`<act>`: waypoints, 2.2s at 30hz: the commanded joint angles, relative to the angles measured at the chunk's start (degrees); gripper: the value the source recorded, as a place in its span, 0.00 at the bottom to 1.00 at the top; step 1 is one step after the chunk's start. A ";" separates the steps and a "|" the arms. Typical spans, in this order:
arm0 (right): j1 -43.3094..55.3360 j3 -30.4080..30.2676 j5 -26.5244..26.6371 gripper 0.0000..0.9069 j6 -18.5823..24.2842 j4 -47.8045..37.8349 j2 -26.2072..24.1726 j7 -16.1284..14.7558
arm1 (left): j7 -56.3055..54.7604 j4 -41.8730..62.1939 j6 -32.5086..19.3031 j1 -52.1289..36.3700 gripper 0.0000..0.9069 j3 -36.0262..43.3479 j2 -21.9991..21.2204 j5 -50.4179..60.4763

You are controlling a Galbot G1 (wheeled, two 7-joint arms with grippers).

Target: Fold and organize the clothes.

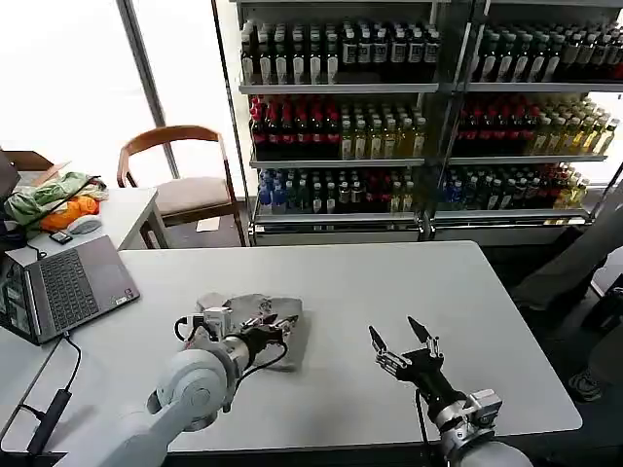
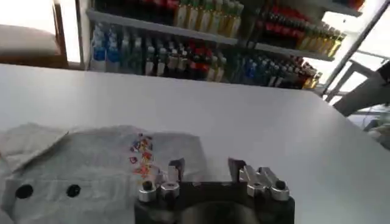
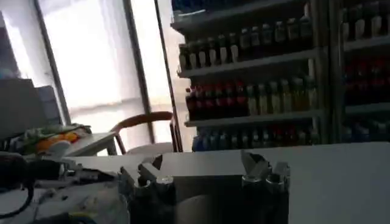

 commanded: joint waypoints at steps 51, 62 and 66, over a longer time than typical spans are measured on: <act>35.23 -31.56 21.42 0.00 -12.75 -30.94 17.91 14.40 | 19.87 -7.21 -7.90 24.16 1.00 -47.19 1.02 14.00; 34.25 -31.08 21.28 0.00 -12.48 -30.17 17.07 14.10 | 19.62 -7.22 -7.88 24.02 1.00 -47.06 1.02 13.81; 34.27 -31.09 21.25 0.00 -12.74 -29.94 16.81 14.10 | 19.61 -7.15 -7.83 24.00 1.00 -47.01 1.01 13.68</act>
